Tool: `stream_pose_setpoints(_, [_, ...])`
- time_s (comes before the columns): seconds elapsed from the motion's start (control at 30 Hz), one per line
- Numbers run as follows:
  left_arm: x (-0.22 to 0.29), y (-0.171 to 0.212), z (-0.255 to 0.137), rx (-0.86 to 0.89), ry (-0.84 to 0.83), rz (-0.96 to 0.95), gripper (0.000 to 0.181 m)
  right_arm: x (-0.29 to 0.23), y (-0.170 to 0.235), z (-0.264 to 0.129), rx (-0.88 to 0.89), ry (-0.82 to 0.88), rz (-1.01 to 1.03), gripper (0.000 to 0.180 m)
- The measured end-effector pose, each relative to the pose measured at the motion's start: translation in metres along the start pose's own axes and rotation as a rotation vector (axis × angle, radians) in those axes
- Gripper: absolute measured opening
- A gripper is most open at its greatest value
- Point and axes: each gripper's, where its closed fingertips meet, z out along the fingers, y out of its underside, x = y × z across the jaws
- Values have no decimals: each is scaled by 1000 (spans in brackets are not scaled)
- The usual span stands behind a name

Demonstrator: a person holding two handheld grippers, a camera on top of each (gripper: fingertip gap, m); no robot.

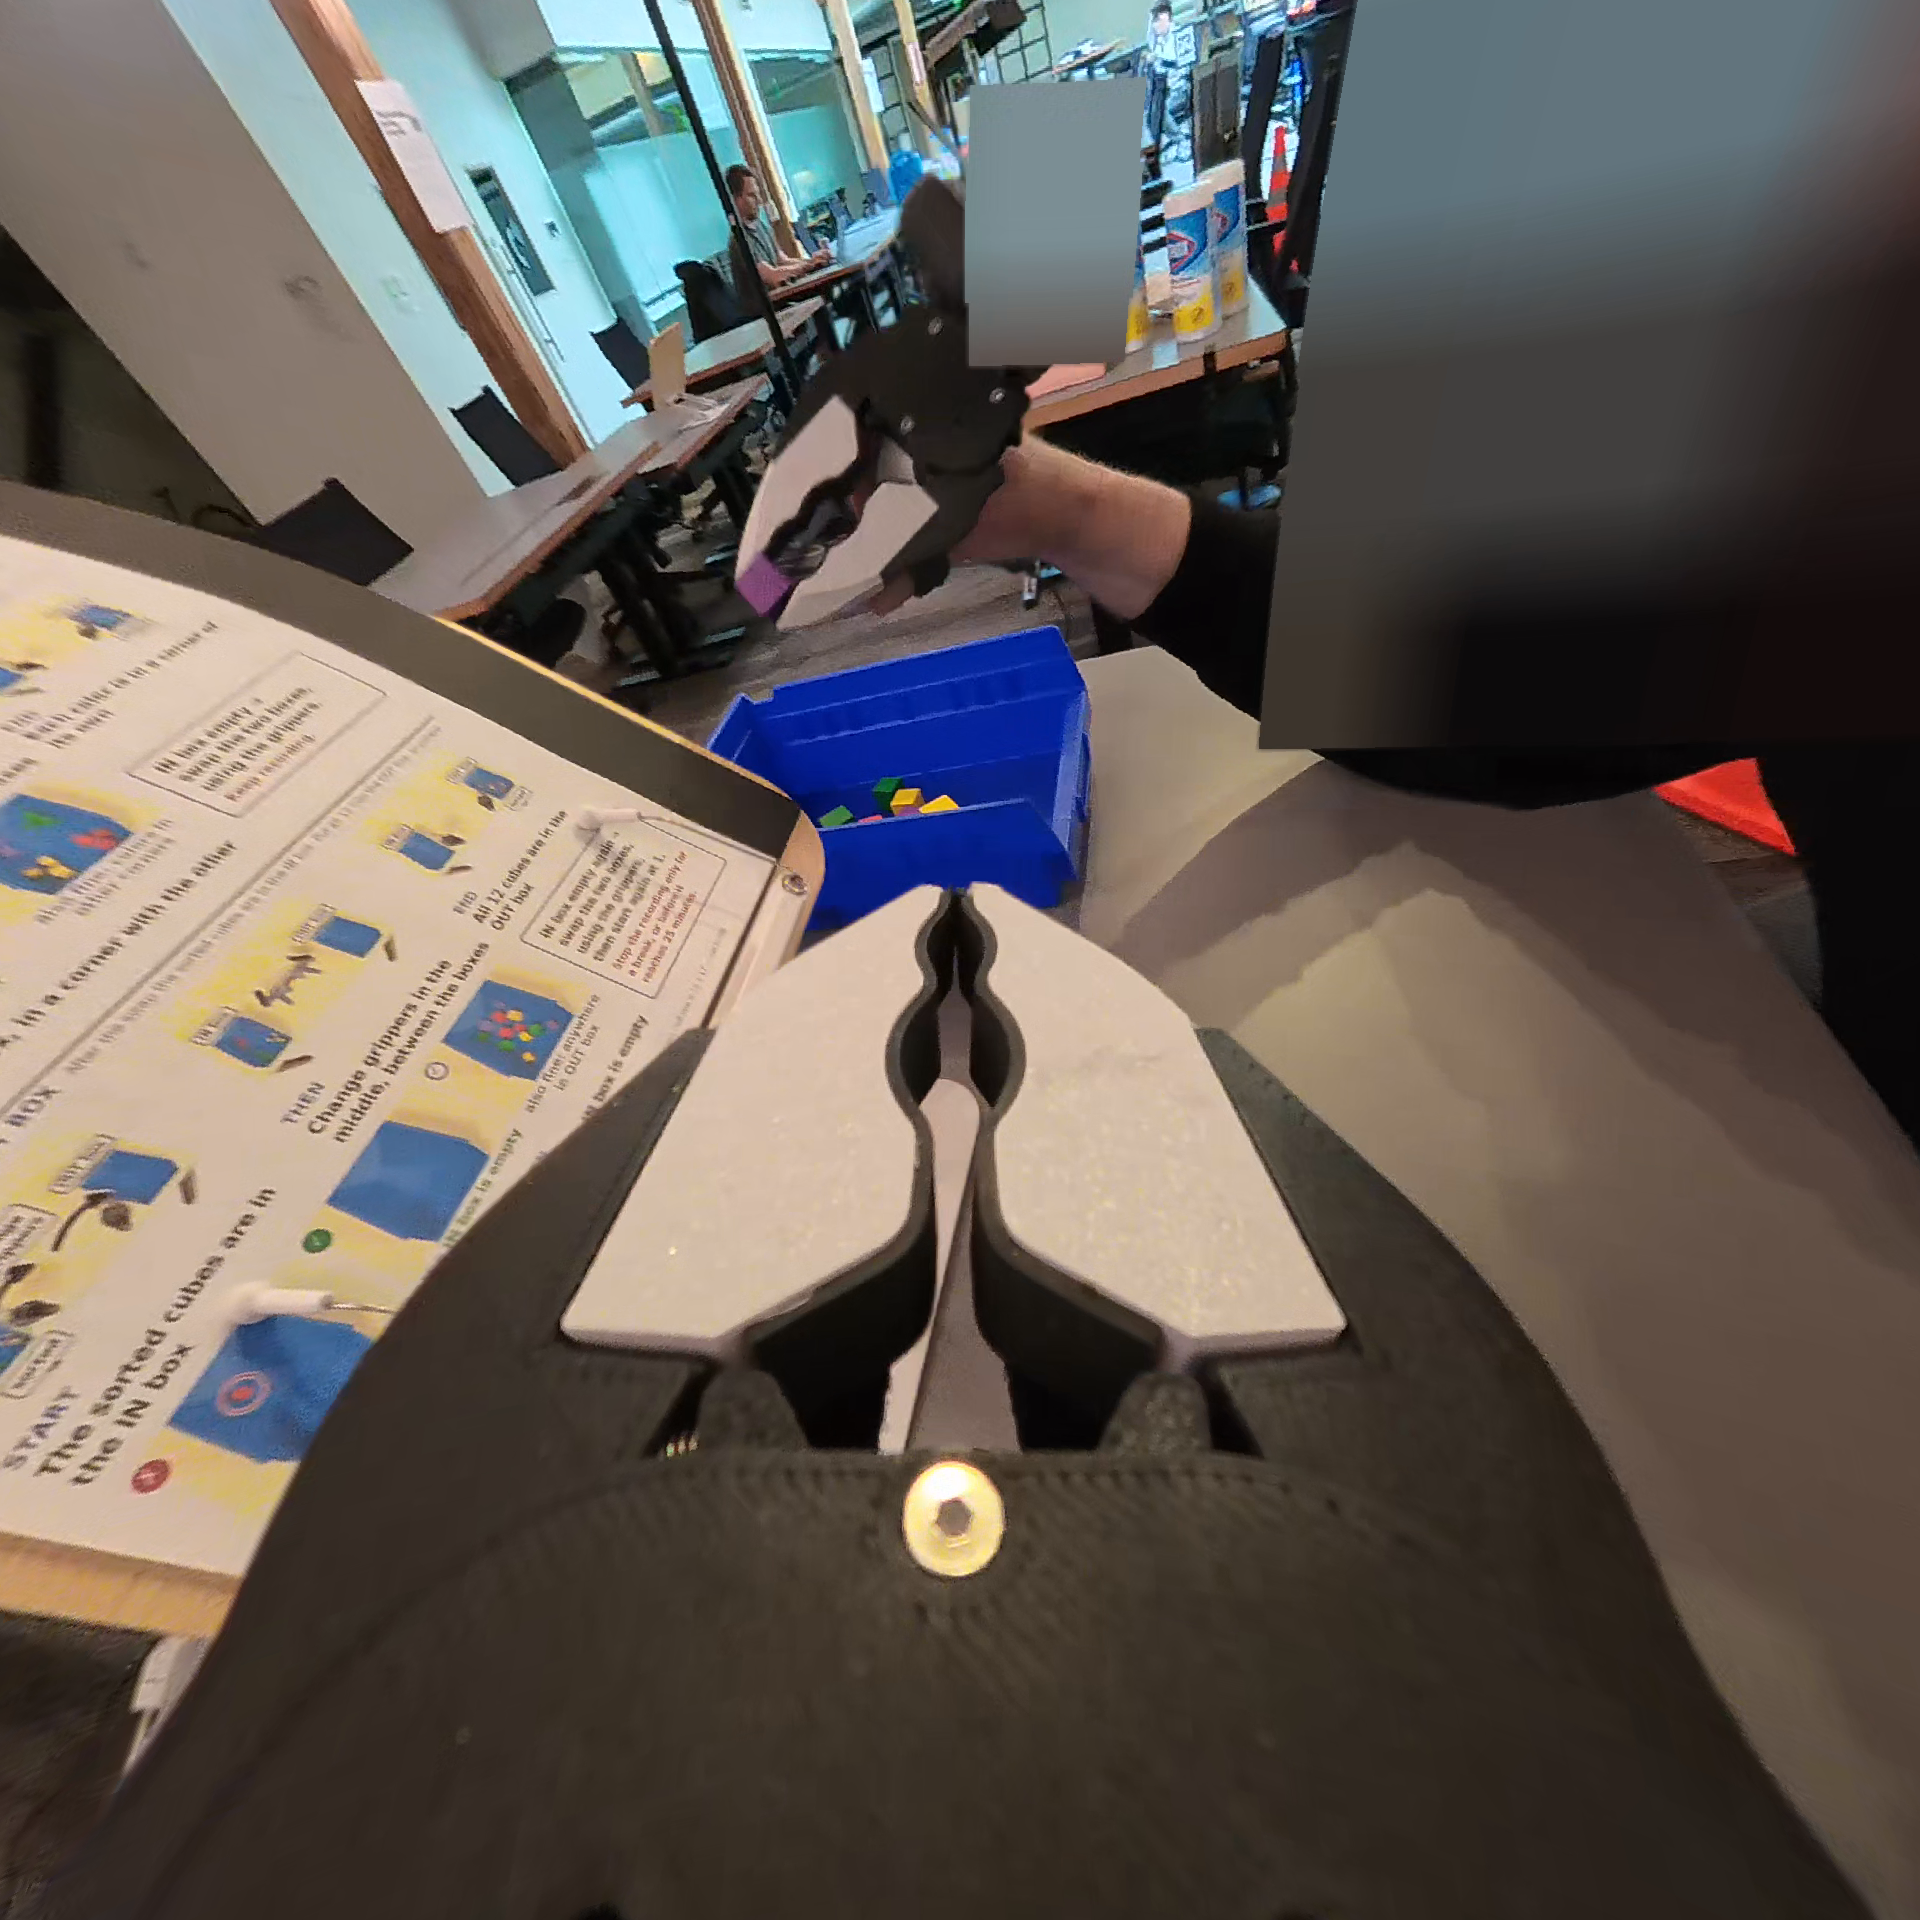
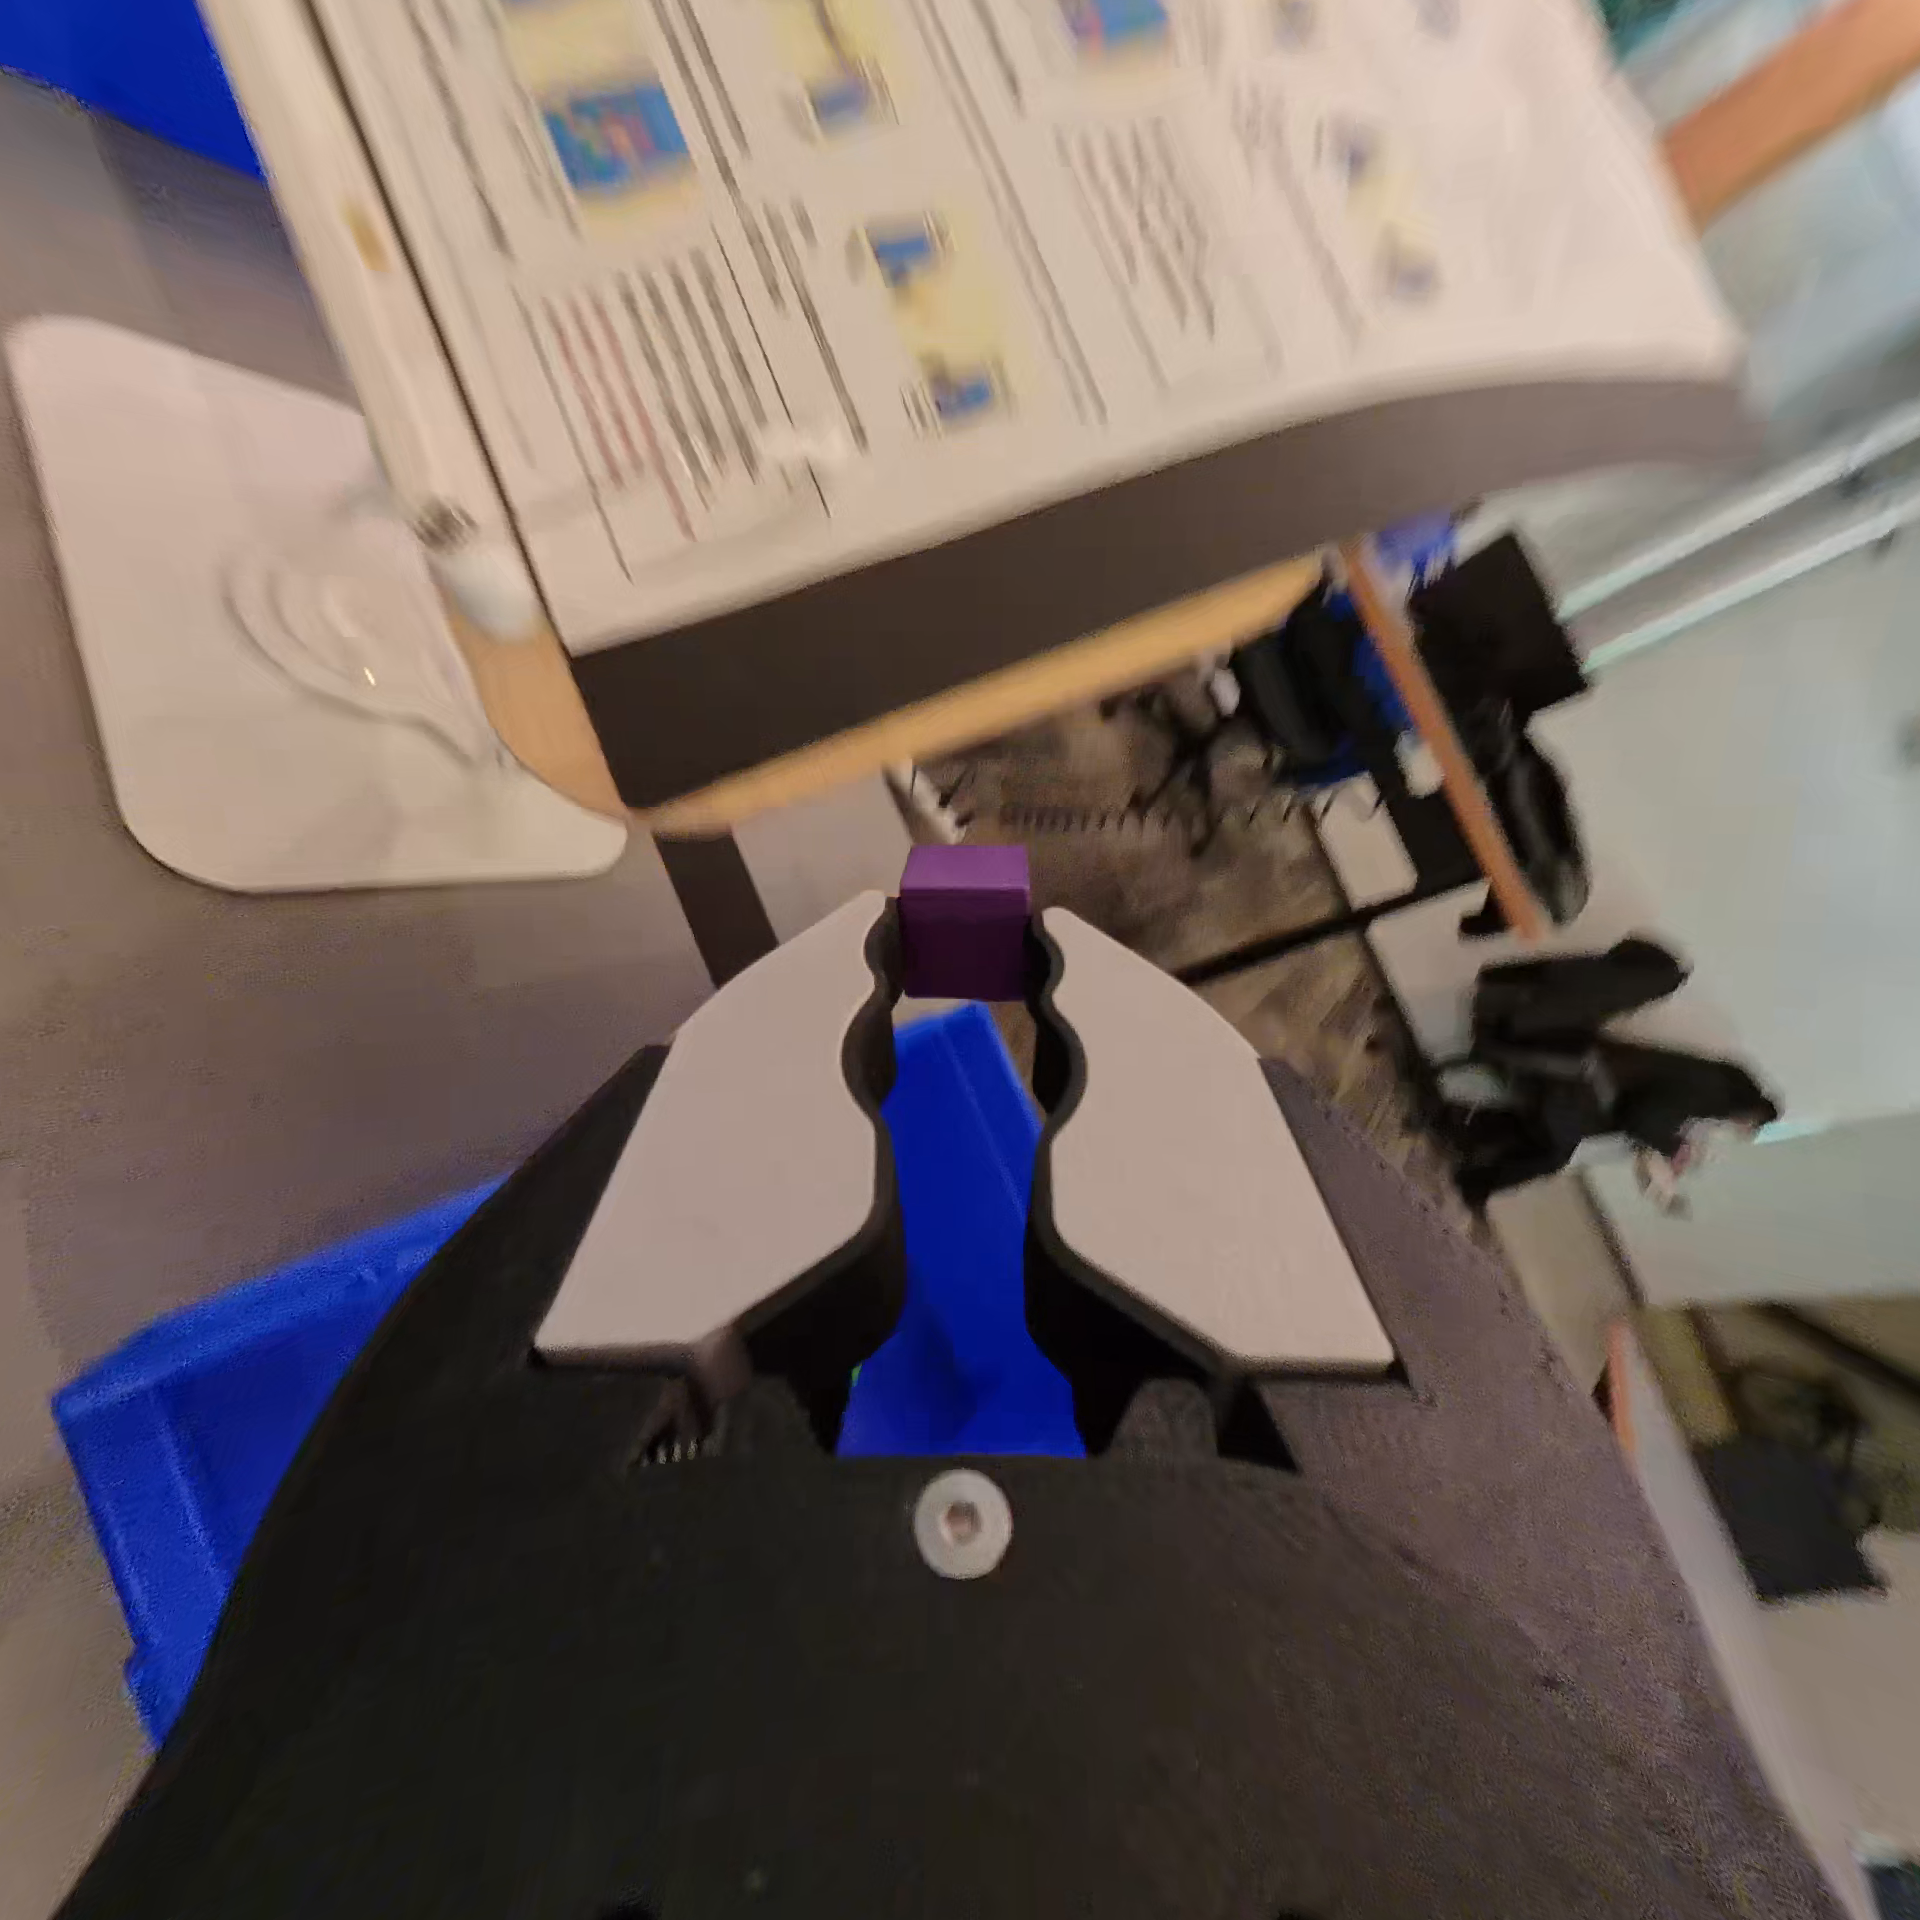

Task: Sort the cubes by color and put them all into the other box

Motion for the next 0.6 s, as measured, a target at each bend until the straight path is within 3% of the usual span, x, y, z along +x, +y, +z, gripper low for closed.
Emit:
stream_pose_setpoints(0.23, [-6,8,0,-61,-41,3,0,-1,112,20,-326,-140,180,23])
stream_pose_setpoints(0.37, [-9,14,0,-85,-46,-11,0,-19,161,26,-568,-215,296,67])
stream_pose_setpoints(0.6, [-22,20,-16,-134,-132,-1,0,-16,152,25,-571,-186,285,59])
